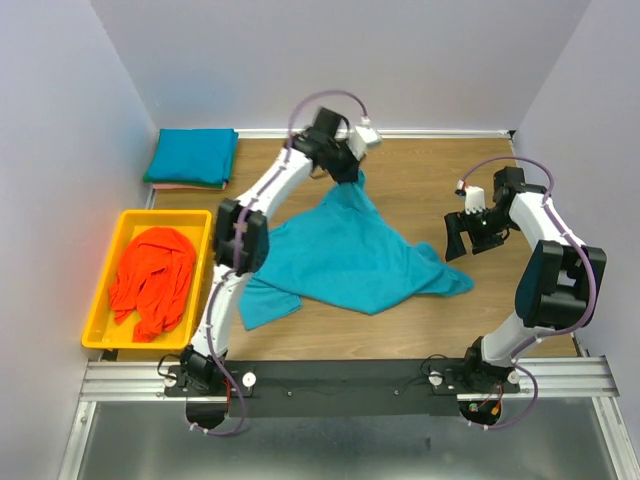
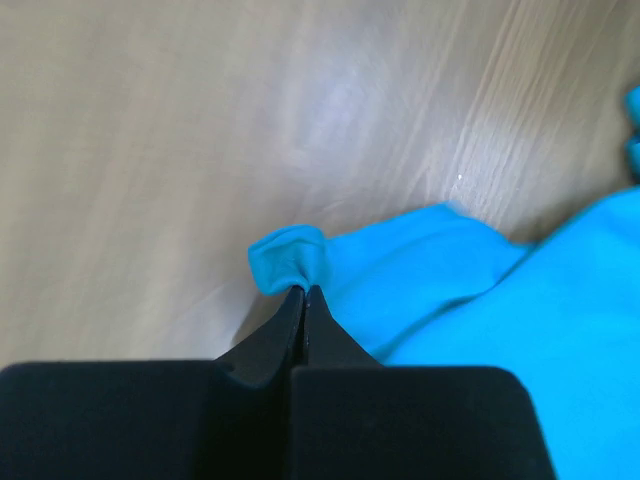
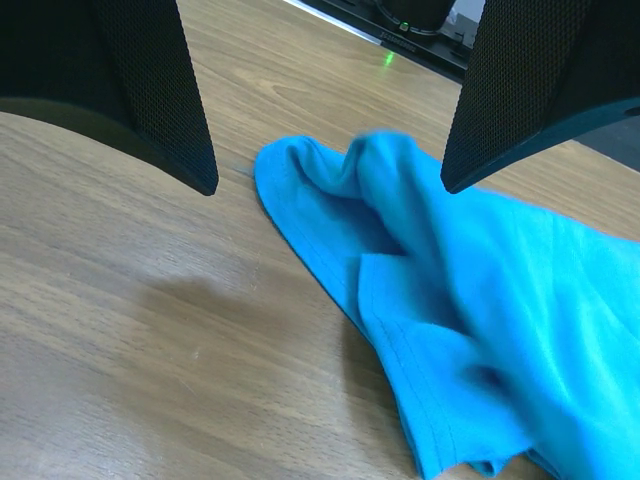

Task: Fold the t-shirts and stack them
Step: Flatten the tshirt out

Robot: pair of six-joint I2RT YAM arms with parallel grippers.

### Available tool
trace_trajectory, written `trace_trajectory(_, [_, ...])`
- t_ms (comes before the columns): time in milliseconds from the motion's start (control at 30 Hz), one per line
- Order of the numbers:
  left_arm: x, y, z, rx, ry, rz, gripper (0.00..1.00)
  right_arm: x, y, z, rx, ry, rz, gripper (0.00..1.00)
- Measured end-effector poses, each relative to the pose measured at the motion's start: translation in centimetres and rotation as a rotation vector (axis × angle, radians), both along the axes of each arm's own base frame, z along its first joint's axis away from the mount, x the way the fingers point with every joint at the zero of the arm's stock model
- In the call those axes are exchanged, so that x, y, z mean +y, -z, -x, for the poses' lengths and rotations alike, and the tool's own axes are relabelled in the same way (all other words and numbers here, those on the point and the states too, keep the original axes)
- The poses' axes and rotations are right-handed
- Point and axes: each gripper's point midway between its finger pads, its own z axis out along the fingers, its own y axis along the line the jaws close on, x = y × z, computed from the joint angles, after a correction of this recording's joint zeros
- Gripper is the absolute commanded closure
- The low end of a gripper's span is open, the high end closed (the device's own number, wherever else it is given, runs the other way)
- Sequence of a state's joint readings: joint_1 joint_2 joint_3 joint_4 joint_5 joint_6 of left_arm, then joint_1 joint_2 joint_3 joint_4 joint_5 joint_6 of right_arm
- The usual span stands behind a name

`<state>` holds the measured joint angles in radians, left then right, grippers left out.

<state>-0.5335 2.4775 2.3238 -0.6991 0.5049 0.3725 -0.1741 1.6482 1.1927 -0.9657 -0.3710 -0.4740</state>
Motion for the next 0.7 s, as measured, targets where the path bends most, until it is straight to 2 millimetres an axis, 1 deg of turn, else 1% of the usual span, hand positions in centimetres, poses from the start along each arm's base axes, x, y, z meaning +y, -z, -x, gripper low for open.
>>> trace_trajectory(67, [2.0,-5.4,-1.0,-0.059,-0.019,0.067,1.0,0.0,0.0,0.0,-0.003,-0.004,0.001,0.0])
trace_trajectory(100, [2.9,-7.8,-1.0,-0.086,-0.023,0.096,1.0,0.0,0.0,0.0,-0.003,-0.006,0.001,0.0])
trace_trajectory(133, [4.4,-12.1,-0.9,-0.139,-0.03,0.142,1.0,0.0,0.0,0.0,-0.004,-0.009,0.001,0.0])
trace_trajectory(167, [5.5,-15.1,-0.8,-0.186,-0.036,0.177,1.0,0.0,0.0,-0.1,-0.007,-0.013,0.001,0.0])
trace_trajectory(200, [6.9,-18.8,-0.2,-0.242,-0.038,0.218,1.0,0.0,0.0,-0.1,-0.008,-0.013,0.0,0.0])
trace_trajectory(233, [8.0,-21.4,0.5,-0.282,-0.036,0.247,1.0,0.0,0.0,-0.1,-0.011,-0.016,-0.002,0.0])
trace_trajectory(267, [9.4,-25.0,1.8,-0.34,-0.031,0.286,1.0,0.1,-0.1,-0.2,-0.012,-0.017,-0.006,0.0])
trace_trajectory(333, [10.9,-28.9,3.8,-0.41,-0.017,0.327,1.0,0.2,-0.2,-0.3,-0.016,-0.019,-0.013,0.0])
trace_trajectory(367, [11.6,-30.5,5.1,-0.441,-0.002,0.343,1.0,0.3,-0.2,-0.5,-0.02,-0.021,-0.019,0.0])
trace_trajectory(400, [11.9,-31.7,6.3,-0.467,0.016,0.352,1.0,0.4,-0.3,-0.8,-0.026,-0.024,-0.026,0.01])
trace_trajectory(433, [12.1,-32.2,7.2,-0.476,0.029,0.358,1.0,0.4,-0.3,-1.0,-0.027,-0.027,-0.031,0.02])
trace_trajectory(467, [12.2,-32.3,8.0,-0.486,0.048,0.354,1.0,0.5,-0.4,-1.3,-0.03,-0.029,-0.038,0.02])
trace_trajectory(500, [12.3,-32.1,8.5,-0.486,0.062,0.349,1.0,0.6,-0.4,-1.6,-0.033,-0.031,-0.045,0.03])
trace_trajectory(533, [12.4,-31.4,9.0,-0.477,0.081,0.334,1.0,0.7,-0.5,-2.2,-0.039,-0.033,-0.055,0.03])
trace_trajectory(600, [12.5,-29.0,9.6,-0.441,0.115,0.294,1.0,0.7,-0.6,-2.9,-0.049,-0.035,-0.065,0.06])
trace_trajectory(633, [12.6,-27.6,9.8,-0.417,0.127,0.272,1.0,0.8,-0.8,-3.7,-0.061,-0.037,-0.073,0.07])
trace_trajectory(667, [12.9,-25.1,10.1,-0.372,0.145,0.236,1.0,0.7,-1.0,-4.2,-0.07,-0.038,-0.074,0.08])
trace_trajectory(700, [13.1,-23.5,10.5,-0.342,0.161,0.209,1.0,0.7,-1.1,-4.7,-0.075,-0.039,-0.075,0.09])
